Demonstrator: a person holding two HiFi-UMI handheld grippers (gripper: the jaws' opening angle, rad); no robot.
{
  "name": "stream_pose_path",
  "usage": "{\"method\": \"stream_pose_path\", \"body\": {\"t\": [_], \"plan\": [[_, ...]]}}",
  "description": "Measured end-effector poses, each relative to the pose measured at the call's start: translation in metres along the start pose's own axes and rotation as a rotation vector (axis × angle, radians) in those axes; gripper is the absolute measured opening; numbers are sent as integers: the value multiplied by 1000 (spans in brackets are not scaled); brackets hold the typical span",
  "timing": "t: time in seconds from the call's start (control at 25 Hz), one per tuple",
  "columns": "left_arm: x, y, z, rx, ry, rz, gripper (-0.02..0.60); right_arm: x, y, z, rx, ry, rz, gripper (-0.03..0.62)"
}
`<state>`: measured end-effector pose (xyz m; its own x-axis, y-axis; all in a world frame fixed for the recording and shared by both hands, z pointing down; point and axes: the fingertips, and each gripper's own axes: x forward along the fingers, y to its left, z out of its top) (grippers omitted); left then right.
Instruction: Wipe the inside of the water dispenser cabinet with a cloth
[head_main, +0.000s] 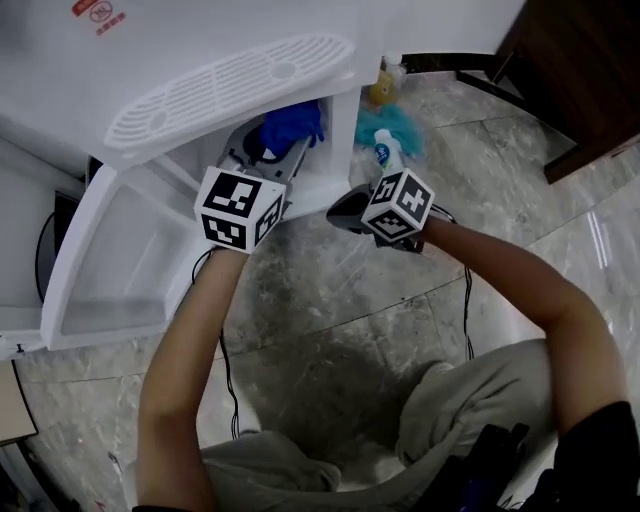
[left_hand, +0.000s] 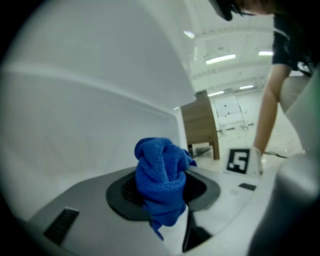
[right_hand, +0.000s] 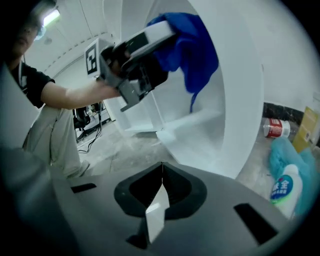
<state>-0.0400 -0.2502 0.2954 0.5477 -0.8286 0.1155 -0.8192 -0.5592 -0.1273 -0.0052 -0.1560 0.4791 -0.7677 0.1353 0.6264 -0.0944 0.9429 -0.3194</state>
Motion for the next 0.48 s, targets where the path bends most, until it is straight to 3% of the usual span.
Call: {"method": "stream_pose_path", "body": {"t": [0.28, 0.4, 0.48], "plan": [[-69, -16, -42, 134, 233, -134, 150, -3, 2, 36, -63, -4, -78, -2], [-94, -36, -67, 277, 367, -252, 150, -9, 14, 55, -58, -30, -44, -2], [-113, -48, -89, 366, 409, -289, 150, -14, 28, 67, -29, -66, -7, -2]]}}
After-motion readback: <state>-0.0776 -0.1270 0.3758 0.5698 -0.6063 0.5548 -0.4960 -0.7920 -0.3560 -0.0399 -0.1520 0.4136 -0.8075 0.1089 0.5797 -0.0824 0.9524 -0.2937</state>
